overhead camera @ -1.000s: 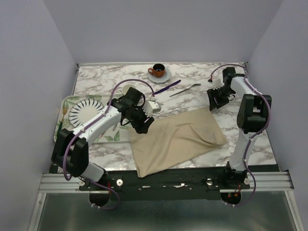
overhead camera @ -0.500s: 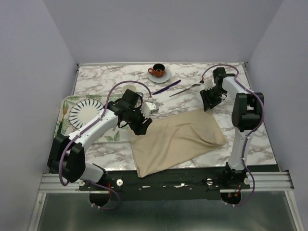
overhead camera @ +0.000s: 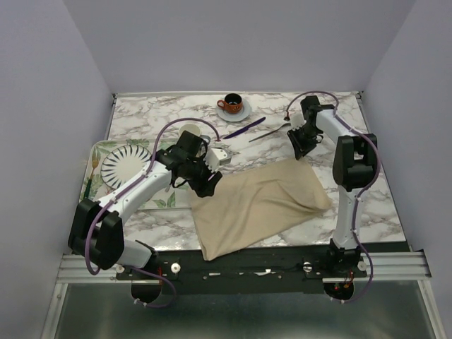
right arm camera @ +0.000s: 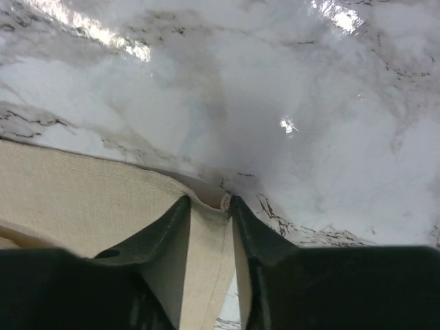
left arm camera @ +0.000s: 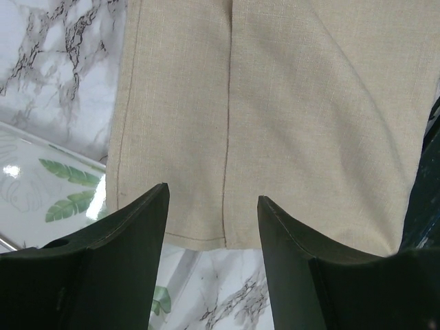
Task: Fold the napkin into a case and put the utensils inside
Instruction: Flatten out the crumpled napkin at the center of the board.
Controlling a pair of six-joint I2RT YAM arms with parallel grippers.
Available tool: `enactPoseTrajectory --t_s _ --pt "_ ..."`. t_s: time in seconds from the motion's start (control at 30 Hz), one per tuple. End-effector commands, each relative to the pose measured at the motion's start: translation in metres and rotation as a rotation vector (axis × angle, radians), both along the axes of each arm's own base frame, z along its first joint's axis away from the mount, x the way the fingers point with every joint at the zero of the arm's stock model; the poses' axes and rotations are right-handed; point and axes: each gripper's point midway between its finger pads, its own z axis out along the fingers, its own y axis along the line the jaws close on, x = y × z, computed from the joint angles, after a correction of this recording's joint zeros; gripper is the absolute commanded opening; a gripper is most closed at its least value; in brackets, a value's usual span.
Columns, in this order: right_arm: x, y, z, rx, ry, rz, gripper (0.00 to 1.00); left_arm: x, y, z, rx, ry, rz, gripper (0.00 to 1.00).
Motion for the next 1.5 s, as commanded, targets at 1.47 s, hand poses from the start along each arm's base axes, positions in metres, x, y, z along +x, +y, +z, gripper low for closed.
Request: enactPoseTrajectory --t_s 1.47 --pt "-0.086 0.009 0.057 0.105 -0.063 0.089 0.01 0.049 0.073 -0.055 -0.092 0.339 0.691 0.63"
